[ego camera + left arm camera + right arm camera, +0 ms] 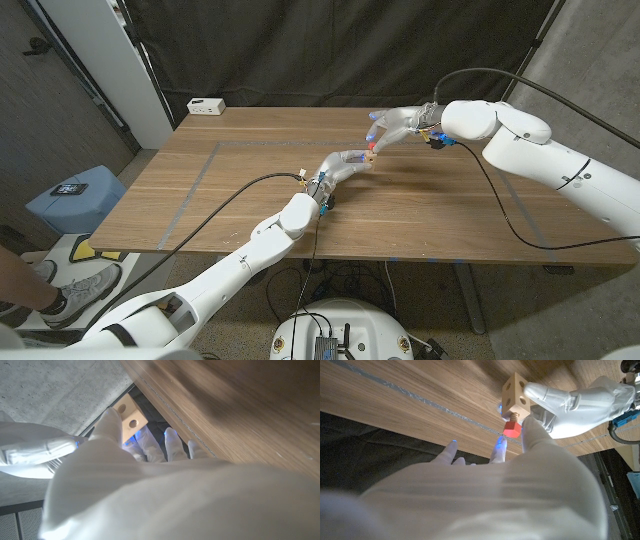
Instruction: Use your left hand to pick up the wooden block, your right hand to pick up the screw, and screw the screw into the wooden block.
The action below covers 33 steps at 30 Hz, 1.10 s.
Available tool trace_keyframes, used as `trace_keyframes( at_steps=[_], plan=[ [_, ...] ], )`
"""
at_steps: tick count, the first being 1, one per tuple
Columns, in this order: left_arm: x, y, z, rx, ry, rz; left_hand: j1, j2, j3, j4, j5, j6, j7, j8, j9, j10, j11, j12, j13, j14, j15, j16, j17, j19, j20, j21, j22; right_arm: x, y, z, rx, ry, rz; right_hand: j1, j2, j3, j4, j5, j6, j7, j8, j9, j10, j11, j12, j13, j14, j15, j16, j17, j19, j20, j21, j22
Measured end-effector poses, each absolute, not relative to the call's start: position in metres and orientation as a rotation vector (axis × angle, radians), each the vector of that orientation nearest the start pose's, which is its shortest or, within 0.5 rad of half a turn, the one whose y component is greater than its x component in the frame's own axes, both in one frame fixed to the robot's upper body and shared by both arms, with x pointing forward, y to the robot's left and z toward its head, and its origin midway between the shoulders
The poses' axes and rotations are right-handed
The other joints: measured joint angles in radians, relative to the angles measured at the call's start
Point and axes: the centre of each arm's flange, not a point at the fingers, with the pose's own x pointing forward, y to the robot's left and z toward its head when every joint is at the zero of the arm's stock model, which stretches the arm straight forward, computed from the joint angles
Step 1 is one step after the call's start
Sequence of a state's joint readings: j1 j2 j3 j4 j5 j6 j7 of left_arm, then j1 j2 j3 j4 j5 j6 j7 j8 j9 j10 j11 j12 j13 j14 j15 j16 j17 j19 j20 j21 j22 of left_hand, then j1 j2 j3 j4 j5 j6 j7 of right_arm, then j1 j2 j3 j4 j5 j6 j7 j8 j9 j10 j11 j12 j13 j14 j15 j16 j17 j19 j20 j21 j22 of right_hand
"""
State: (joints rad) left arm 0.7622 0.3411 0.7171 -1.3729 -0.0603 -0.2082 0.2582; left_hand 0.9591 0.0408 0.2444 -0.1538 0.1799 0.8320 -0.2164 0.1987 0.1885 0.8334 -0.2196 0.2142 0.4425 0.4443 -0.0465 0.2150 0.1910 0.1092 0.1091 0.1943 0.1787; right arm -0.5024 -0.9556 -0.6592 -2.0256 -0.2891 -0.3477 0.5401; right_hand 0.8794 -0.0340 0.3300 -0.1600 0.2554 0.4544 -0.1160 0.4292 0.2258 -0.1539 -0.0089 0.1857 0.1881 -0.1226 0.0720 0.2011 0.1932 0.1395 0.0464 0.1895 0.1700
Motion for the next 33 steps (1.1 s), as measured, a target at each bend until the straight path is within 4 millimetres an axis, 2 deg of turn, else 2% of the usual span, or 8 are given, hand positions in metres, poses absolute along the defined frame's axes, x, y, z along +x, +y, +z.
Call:
trace_keyframes(
  at_steps=[6, 13, 18, 24, 33],
  plan=[
    [0.6263, 0.0697, -0.0515, 0.437, -0.697, -0.301, 0.0, 0.0, 0.0, 0.0, 0.0, 0.008, 0.0, 0.005, -0.001, 0.0, 0.0, 0.0, 0.0, 0.0, 0.0, 0.0, 0.0, 0.0, 0.0, 0.0, 0.0, 0.5465, -0.1943, 0.1148, -1.521, -0.433, 0.347, 0.0, 0.0, 0.004, -0.004, 0.0, 0.026, 0.003, 0.011, 0.005, 0.01, -0.009, 0.007, 0.0, 0.003, 0.003, 0.0, 0.005, 0.006, -0.006, 0.0, 0.0],
    [0.6262, 0.0694, -0.0514, 0.438, -0.695, -0.301, 0.0, 0.0, 0.002, 0.002, 0.0, 0.008, 0.001, 0.005, -0.001, 0.0, 0.0, 0.0, 0.0, 0.0, 0.0, 0.0, 0.0, 0.0, 0.0, 0.0, 0.0, 0.5476, -0.1949, 0.1126, -1.52, -0.43, 0.343, 0.0, 0.0, 0.008, 0.0, 0.0, 0.057, 0.01, 0.03, 0.014, 0.02, -0.009, 0.011, 0.0, 0.013, 0.004, 0.0, 0.005, 0.015, -0.007, 0.008, 0.0],
    [0.6256, 0.069, -0.0522, 0.439, -0.694, -0.302, 0.0, 0.0, 0.002, 0.002, 0.0, 0.008, 0.0, 0.005, 0.0, 0.0, 0.0, 0.0, 0.0, 0.0, 0.0, 0.0, 0.0, 0.0, 0.0, 0.0, 0.0, 0.5485, -0.1959, 0.1119, -1.518, -0.429, 0.333, 0.0, 0.0, 0.008, 0.0, 0.0, 0.071, 0.011, 0.042, 0.018, 0.03, 0.0, 0.011, 0.0, 0.018, 0.007, 0.008, 0.005, 0.022, -0.011, 0.008, 0.0],
    [0.625, 0.0683, -0.0523, 0.44, -0.694, -0.304, 0.003, 0.003, 0.002, 0.002, 0.0, 0.008, 0.0, 0.005, 0.0, 0.0, 0.0, 0.0, 0.0, 0.0, 0.0, 0.0, 0.0, 0.0, 0.0, 0.0, 0.0, 0.5488, -0.1966, 0.1112, -1.517, -0.429, 0.324, 0.0, 0.0, 0.008, 0.0, 0.0, 0.093, 0.021, 0.055, 0.023, 0.042, -0.006, 0.011, 0.0, 0.025, 0.003, 0.008, 0.008, 0.029, -0.011, 0.008, 0.0],
    [0.6246, 0.0681, -0.0533, 0.442, -0.691, -0.305, 0.004, 0.004, 0.002, 0.002, 0.0, 0.008, 0.0, 0.004, 0.0, 0.0, 0.0, 0.0, 0.001, 0.0, 0.0, 0.0, 0.0, 0.0, 0.0, 0.0, 0.0, 0.548, -0.1964, 0.1107, -1.514, -0.434, 0.318, 0.0, 0.0, 0.016, -0.001, -0.004, 0.117, 0.033, 0.077, 0.032, 0.065, 0.011, 0.018, 0.0, 0.044, 0.001, 0.014, 0.009, 0.054, -0.029, 0.015, 0.0]
  ],
)
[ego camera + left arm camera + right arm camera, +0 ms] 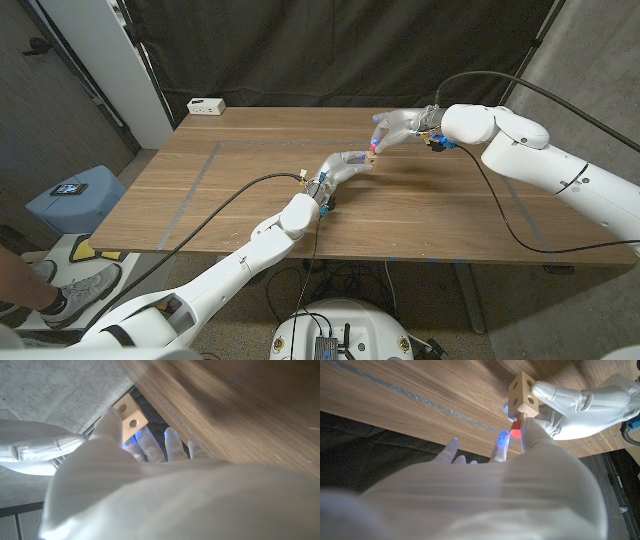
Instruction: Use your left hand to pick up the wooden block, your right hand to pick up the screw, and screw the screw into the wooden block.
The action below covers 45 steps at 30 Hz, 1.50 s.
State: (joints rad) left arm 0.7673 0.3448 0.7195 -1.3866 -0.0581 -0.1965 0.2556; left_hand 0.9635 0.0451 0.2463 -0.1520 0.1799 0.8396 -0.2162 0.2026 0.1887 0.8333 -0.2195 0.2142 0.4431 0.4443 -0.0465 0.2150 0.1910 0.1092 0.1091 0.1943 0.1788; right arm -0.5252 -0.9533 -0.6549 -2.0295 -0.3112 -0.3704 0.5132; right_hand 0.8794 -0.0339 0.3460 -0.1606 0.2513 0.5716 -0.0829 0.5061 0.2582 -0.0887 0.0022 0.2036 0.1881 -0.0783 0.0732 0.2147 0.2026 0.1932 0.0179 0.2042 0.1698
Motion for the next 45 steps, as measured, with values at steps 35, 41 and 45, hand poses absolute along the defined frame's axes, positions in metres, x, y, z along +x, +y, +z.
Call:
trace_keyframes(
  at_steps=[35, 41, 45],
  plan=[
    [0.6213, 0.0671, -0.0546, 0.44, -0.694, -0.303, 0.0, 0.0, -0.001, -0.001, 0.0, -0.004, 0.0, 0.001, 0.0, 0.0, 0.0, 0.0, -0.001, 0.0, 0.0, 0.0, 0.0, 0.0, 0.0, 0.0, 0.0, 0.5434, -0.1939, 0.1049, -1.513, -0.445, 0.285, 0.005, -0.005, 0.012, 0.004, -0.026, 0.102, 0.005, 0.082, 0.039, 0.083, 0.0, 0.012, 0.0, 0.057, -0.018, 0.012, 0.0, 0.077, -0.02, 0.008, -0.002],
    [0.6209, 0.067, -0.0545, 0.44, -0.694, -0.303, 0.0, 0.0, -0.002, -0.002, 0.0, -0.002, 0.002, 0.001, 0.0, 0.0, 0.0, 0.0, -0.001, 0.0, 0.0, 0.0, 0.0, 0.0, 0.0, 0.0, 0.0, 0.5422, -0.1936, 0.1042, -1.516, -0.447, 0.275, 0.005, -0.005, 0.012, 0.004, -0.034, 0.125, 0.003, 0.097, 0.048, 0.109, -0.006, 0.012, 0.0, 0.077, -0.024, 0.012, 0.0, 0.09, -0.025, 0.008, -0.002],
    [0.6207, 0.0671, -0.0548, 0.439, -0.694, -0.302, 0.0, 0.0, -0.002, -0.002, 0.0, -0.001, 0.002, 0.0, 0.0, 0.0, 0.0, 0.0, -0.001, 0.0, 0.0, 0.0, 0.0, 0.0, 0.0, 0.0, 0.0, 0.5412, -0.1934, 0.1045, -1.521, -0.449, 0.264, 0.005, -0.005, 0.01, 0.005, -0.042, 0.138, 0.0, 0.11, 0.055, 0.125, -0.011, 0.012, 0.0, 0.083, -0.029, 0.012, 0.0, 0.099, -0.027, 0.008, -0.002]
  ],
)
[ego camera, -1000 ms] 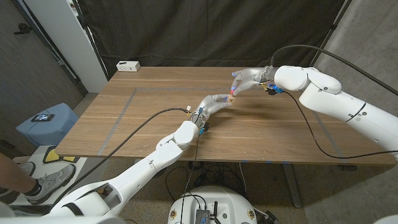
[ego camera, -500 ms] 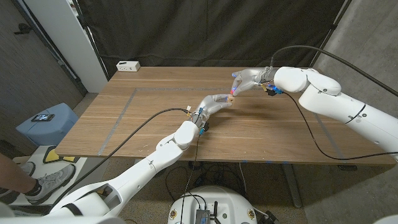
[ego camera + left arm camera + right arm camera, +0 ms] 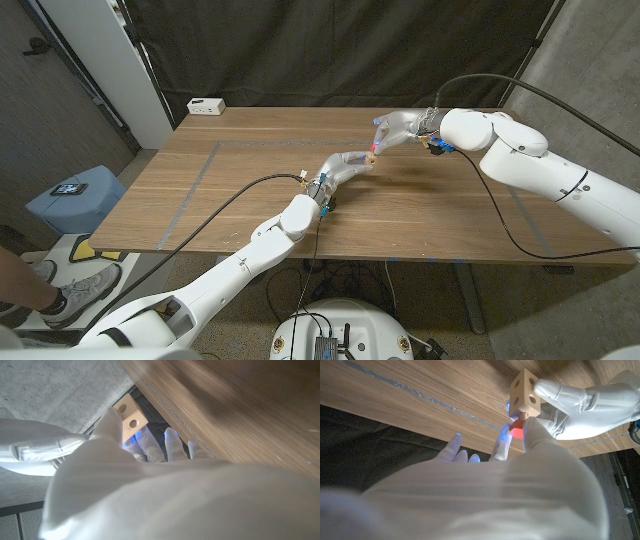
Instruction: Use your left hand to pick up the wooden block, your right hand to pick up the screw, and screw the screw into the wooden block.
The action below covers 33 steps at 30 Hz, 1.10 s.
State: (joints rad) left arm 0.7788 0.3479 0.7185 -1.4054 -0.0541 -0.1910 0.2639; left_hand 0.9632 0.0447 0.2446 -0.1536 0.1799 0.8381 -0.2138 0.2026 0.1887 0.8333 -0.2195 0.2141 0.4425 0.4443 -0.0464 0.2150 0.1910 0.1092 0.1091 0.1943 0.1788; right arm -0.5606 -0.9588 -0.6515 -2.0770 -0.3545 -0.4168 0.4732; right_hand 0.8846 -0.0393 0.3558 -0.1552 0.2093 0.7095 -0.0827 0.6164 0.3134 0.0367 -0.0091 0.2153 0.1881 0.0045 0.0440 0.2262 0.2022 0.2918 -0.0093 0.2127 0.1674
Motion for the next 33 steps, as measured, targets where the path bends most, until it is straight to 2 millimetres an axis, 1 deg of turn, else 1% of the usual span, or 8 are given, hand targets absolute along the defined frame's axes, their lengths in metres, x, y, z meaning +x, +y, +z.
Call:
trace_keyframes(
  at_steps=[6, 19, 21, 24, 25, 27, 29, 33],
  plan=[
    [0.6205, 0.0673, -0.0553, 0.439, -0.693, -0.302, 0.0, 0.0, 0.0, 0.0, 0.0, 0.0, 0.0, -0.003, 0.0, 0.0, 0.0, 0.0, 0.0, 0.0, 0.0, 0.0, 0.0, 0.0, 0.0, 0.0, 0.0, 0.5404, -0.1924, 0.103, -1.534, -0.449, 0.246, -0.019, 0.005, -0.007, 0.007, -0.014, 0.02, -0.005, 0.025, 0.012, 0.028, 0.0, 0.0, 0.0, 0.022, 0.002, 0.011, 0.0, 0.018, -0.004, 0.0, 0.0],
    [0.6204, 0.0678, -0.0558, 0.438, -0.692, -0.301, 0.003, 0.003, -0.001, -0.001, 0.0, 0.004, -0.001, 0.001, -0.001, 0.0, 0.0, 0.0, 0.0, 0.0, 0.0, 0.0, 0.0, 0.0, 0.0, 0.0, 0.0, 0.539, -0.1896, 0.0988, -1.551, -0.452, 0.22, -0.047, 0.003, -0.019, 0.019, -0.025, 0.048, 0.003, 0.05, 0.024, 0.057, -0.003, 0.0, 0.0, 0.039, -0.003, 0.011, 0.0, 0.039, -0.003, 0.0, 0.0],
    [0.6204, 0.0679, -0.0559, 0.438, -0.692, -0.301, 0.004, 0.002, -0.001, -0.001, 0.0, 0.004, -0.001, 0.001, -0.001, 0.0, 0.0, 0.0, 0.0, 0.0, 0.0, 0.0, 0.0, 0.0, 0.0, 0.0, 0.0, 0.539, -0.1895, 0.0989, -1.552, -0.452, 0.217, -0.052, 0.002, -0.023, 0.023, -0.025, 0.056, -0.001, 0.055, 0.028, 0.06, -0.003, 0.0, 0.0, 0.042, 0.001, 0.011, 0.0, 0.045, -0.009, 0.0, 0.0],
    [0.6204, 0.0681, -0.0561, 0.438, -0.692, -0.3, 0.007, 0.002, -0.001, -0.001, 0.0, 0.004, -0.001, 0.001, 0.0, 0.0, 0.0, 0.0, 0.001, 0.0, 0.0, 0.0, 0.0, 0.0, 0.0, 0.0, 0.0, 0.5383, -0.1882, 0.0978, -1.556, -0.456, 0.212, -0.061, -0.002, -0.026, 0.026, -0.028, 0.072, 0.001, 0.064, 0.031, 0.074, -0.003, 0.008, 0.0, 0.05, -0.006, 0.011, -0.002, 0.051, -0.004, 0.0, 0.0],
    [0.6204, 0.0681, -0.0562, 0.438, -0.692, -0.3, 0.007, 0.002, -0.001, -0.001, 0.0, 0.004, -0.001, 0.001, 0.0, 0.0, 0.0, 0.0, 0.001, 0.0, 0.0, 0.0, 0.0, 0.0, 0.0, 0.0, 0.0, 0.538, -0.1875, 0.0973, -1.556, -0.457, 0.212, -0.068, 0.005, -0.027, 0.027, -0.028, 0.075, 0.0, 0.068, 0.033, 0.076, -0.005, 0.008, 0.0, 0.052, -0.003, 0.011, -0.002, 0.054, -0.007, 0.0, 0.0],
    [0.6203, 0.0681, -0.0562, 0.438, -0.692, -0.3, 0.007, 0.002, -0.001, -0.001, 0.0, 0.004, -0.001, 0.001, 0.0, 0.0, 0.0, 0.0, -0.001, 0.0, 0.0, 0.0, 0.0, 0.0, 0.0, 0.0, 0.0, 0.5377, -0.1871, 0.0971, -1.557, -0.458, 0.209, -0.078, 0.001, -0.033, 0.033, -0.028, 0.083, 0.004, 0.072, 0.036, 0.082, -0.01, 0.008, 0.0, 0.056, -0.006, 0.011, -0.002, 0.055, -0.009, 0.0, 0.0],
    [0.6202, 0.0682, -0.0564, 0.438, -0.692, -0.301, 0.006, 0.002, -0.001, -0.001, 0.0, 0.004, -0.001, 0.001, 0.0, 0.0, 0.0, 0.0, -0.002, 0.0, 0.0, 0.0, 0.0, 0.0, 0.0, 0.0, 0.0, 0.5374, -0.1866, 0.0968, -1.558, -0.461, 0.205, -0.087, 0.001, -0.036, 0.036, -0.028, 0.091, -0.001, 0.079, 0.038, 0.092, -0.007, 0.008, 0.0, 0.06, -0.01, 0.015, -0.002, 0.063, -0.008, 0.0, 0.0],
    [0.6199, 0.0682, -0.0565, 0.437, -0.694, -0.301, 0.006, 0.002, -0.002, -0.002, 0.0, 0.004, -0.001, 0.001, 0.0, 0.0, 0.0, 0.0, -0.002, 0.0, 0.0, 0.0, 0.0, 0.0, 0.0, 0.0, 0.0, 0.5363, -0.1851, 0.0954, -1.56, -0.465, 0.199, -0.126, -0.007, -0.054, 0.053, -0.028, 0.112, 0.005, 0.091, 0.042, 0.107, -0.011, 0.008, 0.0, 0.071, -0.01, 0.015, -0.002, 0.066, -0.008, 0.0, 0.0]
  ],
)
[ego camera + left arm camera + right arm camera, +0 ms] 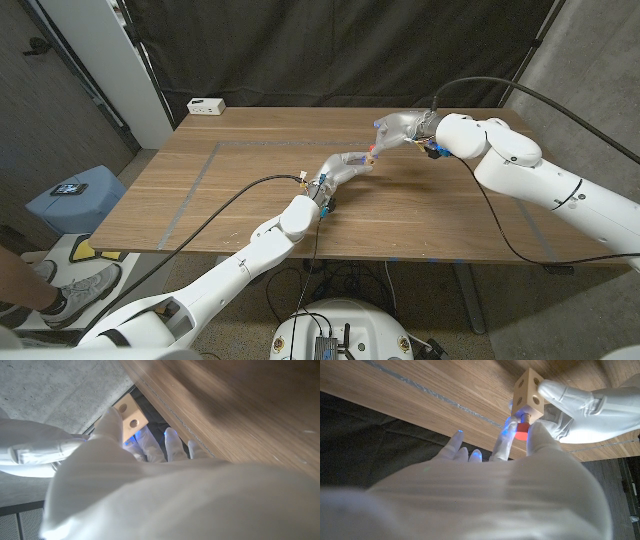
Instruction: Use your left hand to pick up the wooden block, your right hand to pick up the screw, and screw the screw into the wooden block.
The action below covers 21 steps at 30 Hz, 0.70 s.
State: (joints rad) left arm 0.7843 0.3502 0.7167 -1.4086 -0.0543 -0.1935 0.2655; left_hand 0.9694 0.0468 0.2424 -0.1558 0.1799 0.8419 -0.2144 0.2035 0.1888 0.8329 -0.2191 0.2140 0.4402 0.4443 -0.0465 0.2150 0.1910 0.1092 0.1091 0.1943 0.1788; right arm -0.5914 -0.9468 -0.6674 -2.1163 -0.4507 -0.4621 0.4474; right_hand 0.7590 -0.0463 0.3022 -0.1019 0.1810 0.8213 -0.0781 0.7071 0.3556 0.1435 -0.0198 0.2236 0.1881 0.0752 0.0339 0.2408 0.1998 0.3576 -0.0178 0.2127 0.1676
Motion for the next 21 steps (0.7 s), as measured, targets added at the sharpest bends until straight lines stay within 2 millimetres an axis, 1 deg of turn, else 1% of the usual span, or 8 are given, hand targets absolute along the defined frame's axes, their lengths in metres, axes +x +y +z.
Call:
trace_keyframes(
  at_steps=[2, 4, 7, 11, 15, 16, 18, 21],
  plan=[
    [0.6197, 0.0682, -0.0564, 0.436, -0.695, -0.301, 0.0, 0.0, 0.001, 0.001, 0.0, 0.0, 0.0, 0.0, 0.0, 0.0, 0.0, 0.0, 0.0, 0.0, 0.0, 0.0, 0.0, 0.0, 0.0, 0.0, 0.0, 0.536, -0.1848, 0.0951, -1.56, -0.466, 0.197, -0.016, 0.0, -0.009, 0.005, 0.0, 0.009, 0.002, 0.0, -0.001, 0.003, -0.003, 0.0, 0.0, 0.0, 0.0, 0.0, 0.0, 0.01, 0.001, 0.0, 0.0],
    [0.6196, 0.0682, -0.0563, 0.436, -0.696, -0.301, -0.001, 0.001, 0.002, 0.002, 0.0, 0.0, 0.0, 0.0, 0.0, 0.0, 0.0, 0.0, 0.0, 0.0, 0.0, 0.0, 0.0, 0.0, 0.0, 0.0, 0.0, 0.5357, -0.1845, 0.0947, -1.561, -0.468, 0.191, -0.041, -0.007, -0.02, 0.013, 0.0, 0.011, 0.005, 0.0, -0.003, 0.01, 0.004, 0.0, 0.0, 0.006, -0.006, 0.0, 0.0, 0.011, 0.0, 0.0, 0.0],
    [0.6195, 0.0684, -0.0563, 0.436, -0.696, -0.301, -0.002, 0.001, 0.002, 0.002, 0.0, 0.0, 0.0, -0.001, 0.0, 0.0, 0.0, 0.0, 0.0, 0.0, 0.0, 0.0, 0.0, 0.0, 0.0, 0.0, 0.0, 0.5354, -0.1843, 0.0946, -1.563, -0.47, 0.185, -0.068, -0.016, -0.033, 0.025, 0.004, 0.021, 0.006, 0.008, -0.003, 0.014, 0.007, 0.0, 0.0, 0.005, -0.005, 0.0, 0.0, 0.011, 0.0, 0.0, 0.0],
    [0.6192, 0.0684, -0.0562, 0.435, -0.698, -0.301, -0.003, 0.003, 0.002, 0.002, 0.0, 0.0, 0.0, -0.001, 0.0, 0.0, 0.0, 0.0, 0.0, 0.0, 0.0, 0.0, 0.0, 0.0, 0.0, 0.0, 0.0, 0.5347, -0.1835, 0.0941, -1.565, -0.472, 0.181, -0.105, -0.028, -0.053, 0.038, 0.006, 0.024, 0.003, 0.008, -0.008, 0.018, 0.004, -0.006, 0.0, 0.011, 0.0, 0.0, 0.0, 0.011, 0.0, -0.006, 0.0],
    [0.6191, 0.0685, -0.0562, 0.434, -0.698, -0.301, -0.003, 0.003, 0.002, 0.002, 0.0, -0.001, 0.0, -0.005, 0.0, -0.001, 0.001, 0.0, 0.0, 0.0, 0.0, 0.0, 0.0, 0.0, 0.0, 0.0, 0.0, 0.5345, -0.1836, 0.0946, -1.567, -0.472, 0.174, -0.146, -0.043, -0.078, 0.047, 0.016, 0.024, 0.003, 0.008, -0.013, 0.028, 0.016, -0.006, 0.0, 0.011, 0.0, -0.004, 0.0, 0.014, 0.004, -0.009, 0.0],
    [0.6191, 0.0685, -0.0561, 0.434, -0.699, -0.301, -0.003, 0.003, 0.002, 0.002, 0.0, -0.001, 0.0, -0.005, 0.0, -0.001, 0.001, 0.0, 0.0, 0.0, 0.0, 0.0, 0.0, 0.0, 0.0, 0.0, 0.0, 0.5341, -0.1831, 0.0946, -1.568, -0.473, 0.173, -0.15, -0.048, -0.082, 0.051, 0.016, 0.021, 0.006, 0.008, -0.016, 0.027, 0.023, -0.006, 0.0, 0.011, 0.0, -0.005, 0.0, 0.014, 0.004, -0.009, 0.0],
    [0.6191, 0.0685, -0.0561, 0.434, -0.699, -0.301, -0.003, 0.004, 0.002, 0.002, 0.0, -0.001, 0.0, -0.007, -0.001, -0.001, 0.001, 0.0, 0.0, 0.0, 0.0, 0.0, 0.0, 0.0, 0.0, 0.0, 0.0, 0.5342, -0.1835, 0.0948, -1.569, -0.472, 0.171, -0.165, -0.052, -0.088, 0.056, 0.023, 0.007, 0.012, 0.0, -0.017, 0.024, 0.026, -0.014, 0.0, 0.011, 0.0, -0.005, 0.001, 0.014, 0.004, -0.009, 0.0],
    [0.6191, 0.0686, -0.056, 0.434, -0.699, -0.301, 0.001, 0.008, 0.002, 0.002, 0.0, -0.001, 0.0, -0.006, -0.001, -0.001, 0.001, -0.002, -0.005, 0.0, 0.0, 0.0, 0.0, 0.0, 0.0, 0.0, 0.0, 0.5339, -0.1826, 0.0942, -1.573, -0.471, 0.17, -0.177, -0.054, -0.096, 0.058, 0.023, -0.004, 0.012, -0.005, -0.022, 0.023, 0.034, -0.015, 0.0, 0.011, 0.0, -0.005, 0.003, 0.014, 0.004, -0.013, 0.0]
  ],
)
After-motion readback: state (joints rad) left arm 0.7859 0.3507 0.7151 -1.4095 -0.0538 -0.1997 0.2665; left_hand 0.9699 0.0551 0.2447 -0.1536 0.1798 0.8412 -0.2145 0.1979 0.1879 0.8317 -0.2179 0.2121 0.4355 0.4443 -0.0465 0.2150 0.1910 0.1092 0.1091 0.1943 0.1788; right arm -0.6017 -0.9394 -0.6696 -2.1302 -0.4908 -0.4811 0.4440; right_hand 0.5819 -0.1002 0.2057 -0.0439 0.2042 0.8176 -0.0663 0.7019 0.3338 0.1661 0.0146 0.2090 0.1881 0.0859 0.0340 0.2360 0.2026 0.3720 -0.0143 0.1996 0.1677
